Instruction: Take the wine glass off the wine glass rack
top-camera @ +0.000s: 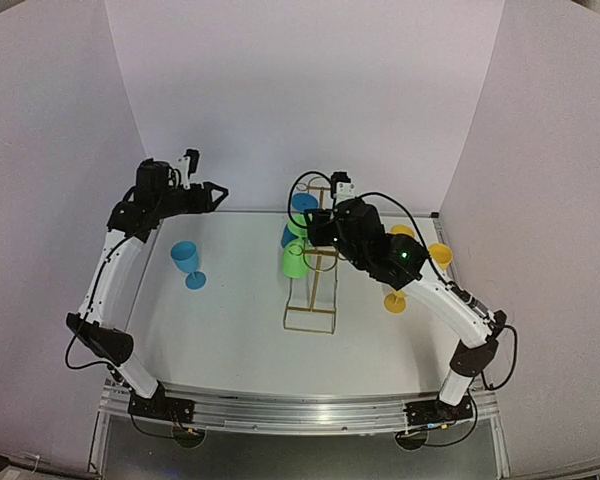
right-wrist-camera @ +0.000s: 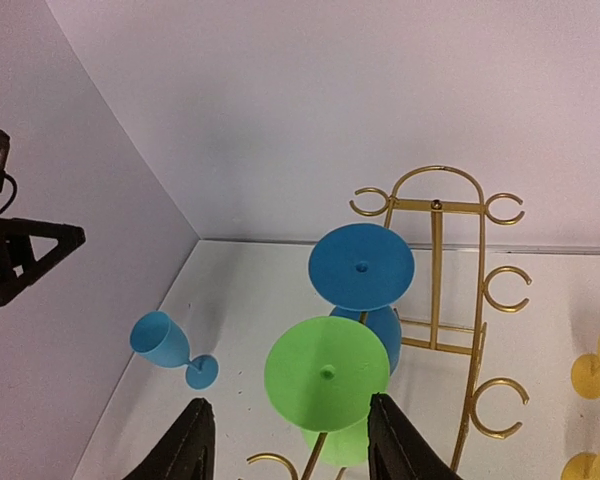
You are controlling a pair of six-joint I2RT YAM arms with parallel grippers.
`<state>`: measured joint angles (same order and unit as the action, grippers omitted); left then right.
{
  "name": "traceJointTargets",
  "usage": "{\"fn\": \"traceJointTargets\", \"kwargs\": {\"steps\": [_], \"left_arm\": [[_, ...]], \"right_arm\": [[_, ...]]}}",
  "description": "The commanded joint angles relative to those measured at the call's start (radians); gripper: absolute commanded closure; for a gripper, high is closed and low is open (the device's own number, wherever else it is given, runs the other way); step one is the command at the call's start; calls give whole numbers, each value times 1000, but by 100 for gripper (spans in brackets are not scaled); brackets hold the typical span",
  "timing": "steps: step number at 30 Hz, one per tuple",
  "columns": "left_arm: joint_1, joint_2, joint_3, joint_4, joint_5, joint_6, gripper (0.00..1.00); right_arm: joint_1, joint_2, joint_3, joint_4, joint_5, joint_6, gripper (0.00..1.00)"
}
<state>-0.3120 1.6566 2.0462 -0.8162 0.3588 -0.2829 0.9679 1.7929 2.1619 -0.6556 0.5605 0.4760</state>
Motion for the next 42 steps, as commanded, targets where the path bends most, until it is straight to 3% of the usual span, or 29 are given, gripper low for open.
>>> {"fn": "traceJointTargets", "kwargs": {"steps": [1,12,22,42], "left_arm": [[-120,109,131,-58,126,-203,32],[-277,266,223,-5,183,-379,34],[-294,328,235,14,183,-402,40],[-294,341,231,15,159,-407,70]], "right_arm": [[-59,21,-19,2,-7,35,56],[-116,71,-41,1,-80,73,59],[-116,60,-71,1,-95,87,59],[-121,-7,-173,0,17,51,59]]}}
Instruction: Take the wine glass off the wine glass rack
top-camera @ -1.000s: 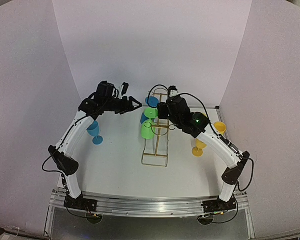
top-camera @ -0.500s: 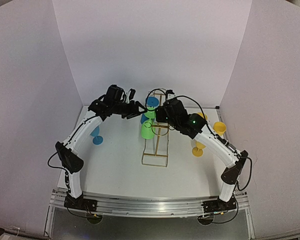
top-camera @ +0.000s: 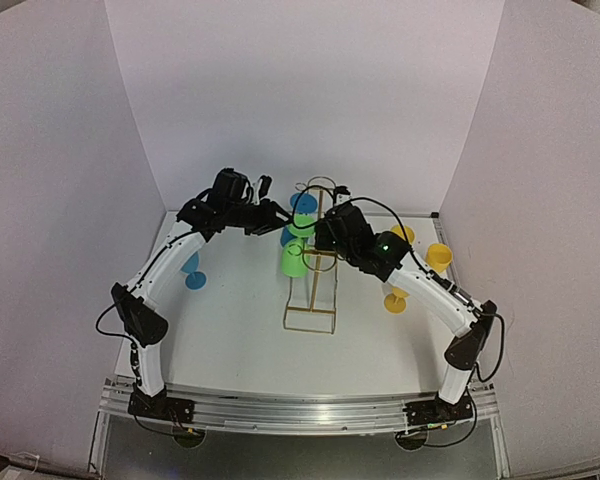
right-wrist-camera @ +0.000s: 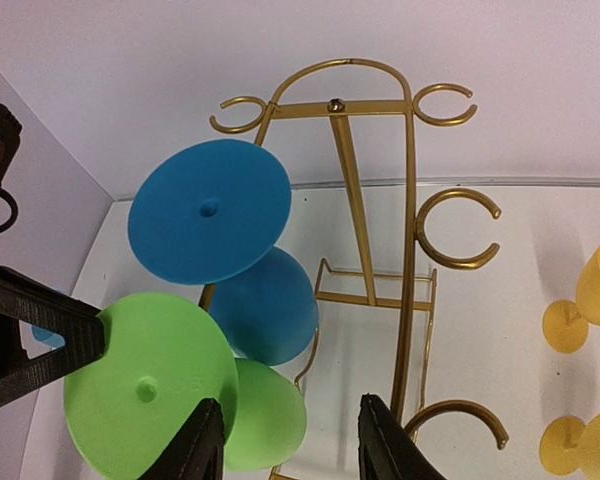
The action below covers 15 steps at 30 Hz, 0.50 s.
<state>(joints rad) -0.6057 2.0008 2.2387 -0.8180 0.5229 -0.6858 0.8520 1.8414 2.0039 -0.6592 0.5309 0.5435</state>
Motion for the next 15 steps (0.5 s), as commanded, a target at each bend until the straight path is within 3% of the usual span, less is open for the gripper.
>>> {"fn": "traceJointTargets", "kwargs": {"steps": [1,15], "left_arm": [[0,-3,36,16,-6,-5,72],[1,-29,4,3,11,-20,95]], "right_arm": [[-6,-55,-16,3,44,-15,59],[-17,-57,-53,-4,24,5,59]]}}
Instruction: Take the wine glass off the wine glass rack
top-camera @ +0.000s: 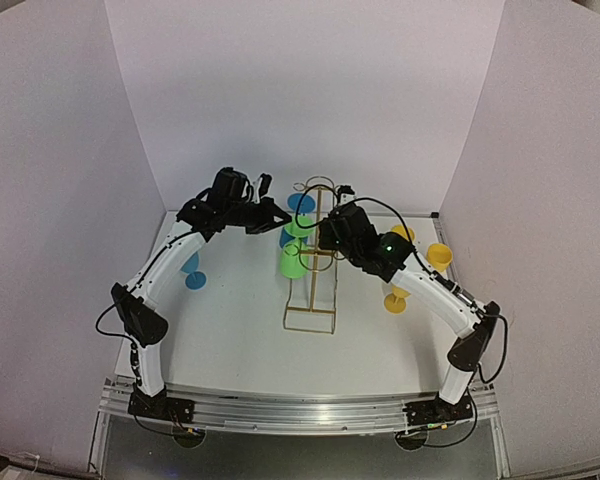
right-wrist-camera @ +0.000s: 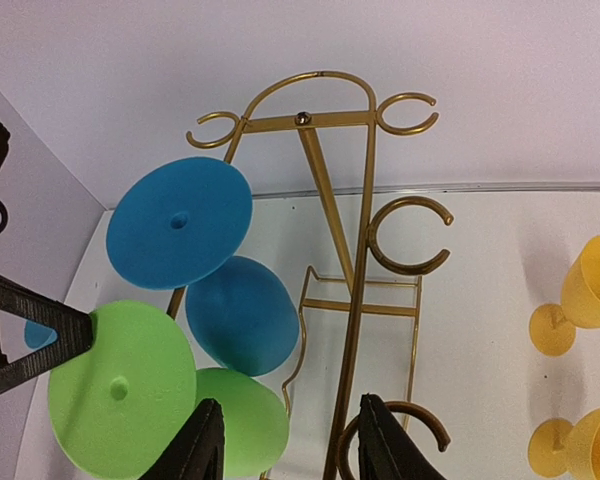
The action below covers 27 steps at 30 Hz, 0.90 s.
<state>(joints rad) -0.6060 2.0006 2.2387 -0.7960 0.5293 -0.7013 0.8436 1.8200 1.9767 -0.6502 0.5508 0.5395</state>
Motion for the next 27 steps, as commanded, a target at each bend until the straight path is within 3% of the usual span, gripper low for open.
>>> {"fn": "traceJointTargets", "kwargs": {"steps": [1,14,27], "left_arm": [[2,-31,2,-19,8,-7,97],[55,-83,-99,-16,79,-52,100],[131,-118,-168,86,220,-152,100]], "right_arm": [[-10,-36,-29,-14,3,11,59],[-16,-25,-30,-56,21,-2,59],[-18,1,0,-84,22,-12,58]]}}
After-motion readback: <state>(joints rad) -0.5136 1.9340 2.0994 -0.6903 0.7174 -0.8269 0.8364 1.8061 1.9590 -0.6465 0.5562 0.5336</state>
